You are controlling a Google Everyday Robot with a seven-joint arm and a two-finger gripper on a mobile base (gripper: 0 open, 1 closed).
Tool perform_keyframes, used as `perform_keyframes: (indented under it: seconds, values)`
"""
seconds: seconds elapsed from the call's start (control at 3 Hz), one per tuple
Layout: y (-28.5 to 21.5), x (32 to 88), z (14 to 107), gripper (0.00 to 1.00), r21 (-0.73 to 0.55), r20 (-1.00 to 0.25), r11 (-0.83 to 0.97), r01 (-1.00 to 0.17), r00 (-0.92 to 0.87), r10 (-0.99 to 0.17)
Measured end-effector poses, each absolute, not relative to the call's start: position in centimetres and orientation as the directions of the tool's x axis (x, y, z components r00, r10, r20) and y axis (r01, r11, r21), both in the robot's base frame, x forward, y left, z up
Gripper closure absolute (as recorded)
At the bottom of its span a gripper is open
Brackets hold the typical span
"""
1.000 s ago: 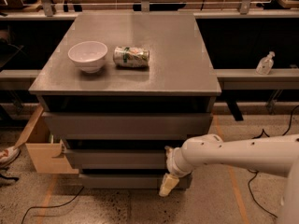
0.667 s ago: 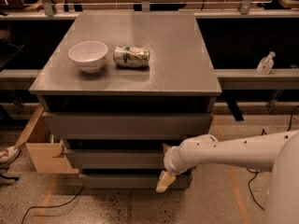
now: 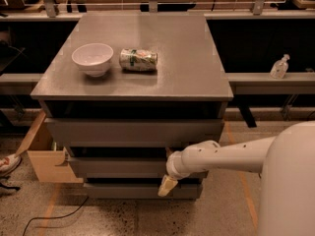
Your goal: Open middle drawer
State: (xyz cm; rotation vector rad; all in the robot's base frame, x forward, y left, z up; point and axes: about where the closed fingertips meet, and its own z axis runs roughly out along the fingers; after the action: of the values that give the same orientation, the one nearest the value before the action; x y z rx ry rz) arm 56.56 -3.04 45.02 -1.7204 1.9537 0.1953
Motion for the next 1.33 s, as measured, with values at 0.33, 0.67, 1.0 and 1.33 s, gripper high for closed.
perform_keyframes:
  seconds: [0.33,0.67,1.0,1.33]
  values:
    - [-2.1,57.4,44.0,0.00,-0.223,-0.479,0.174,-0.959,-0.047,-0.877]
    - [-1.6,57.1,42.7,0.16,-0.195,-0.470,0.157,-0.968,-0.048,-0.881]
    - [-2.4,55.9,41.8,0.39,-0.165,-0.452,0.157,-0.974,-0.066,-0.890]
    - [-3.7,54.3,41.5,0.62,-0.145,-0.420,0.165,-0.976,-0.091,-0.903]
